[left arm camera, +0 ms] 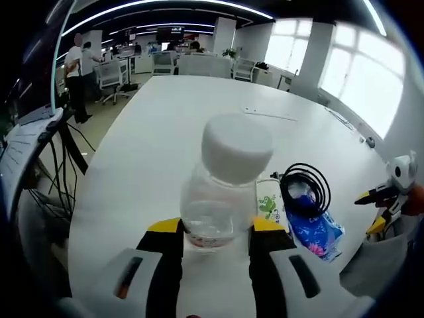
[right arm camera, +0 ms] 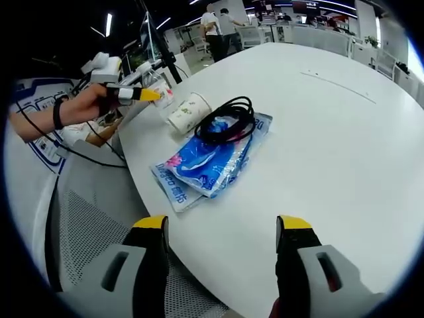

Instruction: Arrange the tabletop items into an orderly group along one side of the table until the central work area is clear of visible clutter.

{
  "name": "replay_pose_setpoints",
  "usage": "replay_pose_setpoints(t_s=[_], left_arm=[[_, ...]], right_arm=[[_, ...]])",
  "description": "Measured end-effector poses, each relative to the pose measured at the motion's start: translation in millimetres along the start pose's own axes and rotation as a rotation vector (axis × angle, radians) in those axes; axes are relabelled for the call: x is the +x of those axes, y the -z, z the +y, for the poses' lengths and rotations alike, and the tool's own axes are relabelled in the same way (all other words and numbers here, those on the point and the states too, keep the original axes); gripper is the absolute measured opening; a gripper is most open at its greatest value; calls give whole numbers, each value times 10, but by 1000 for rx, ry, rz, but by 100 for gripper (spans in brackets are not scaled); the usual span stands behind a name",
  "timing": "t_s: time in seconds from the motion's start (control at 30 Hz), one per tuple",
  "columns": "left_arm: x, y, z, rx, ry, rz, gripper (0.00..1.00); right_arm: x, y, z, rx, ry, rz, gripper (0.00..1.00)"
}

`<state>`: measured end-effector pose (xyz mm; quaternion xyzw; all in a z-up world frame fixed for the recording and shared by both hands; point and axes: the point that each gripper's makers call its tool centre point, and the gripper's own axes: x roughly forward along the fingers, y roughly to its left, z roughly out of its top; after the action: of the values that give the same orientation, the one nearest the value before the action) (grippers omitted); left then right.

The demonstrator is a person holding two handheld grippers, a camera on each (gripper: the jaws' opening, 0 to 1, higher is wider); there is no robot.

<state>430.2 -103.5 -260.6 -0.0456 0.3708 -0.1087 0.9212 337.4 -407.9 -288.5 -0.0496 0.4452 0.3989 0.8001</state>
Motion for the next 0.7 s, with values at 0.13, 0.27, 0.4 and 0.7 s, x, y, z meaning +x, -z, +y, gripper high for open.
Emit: replay_pose_setpoints(t_s=[0.13,0.27,0.4,0.7], left_arm=[[41,-36,15,-7,-14,2,37],[91,-85,26,-15,-29,3,37],[145,-142,32,-20,-40,1,37],[266,-301,15,-31,-55,-2,37]], right_arm=[[5,-3,-17,3,-1,-3,65],[10,-6,-38,10,0,-7,65],[12,-19,-52,12,0,-12,65],[-8,4,-97,20,2,-14,64]])
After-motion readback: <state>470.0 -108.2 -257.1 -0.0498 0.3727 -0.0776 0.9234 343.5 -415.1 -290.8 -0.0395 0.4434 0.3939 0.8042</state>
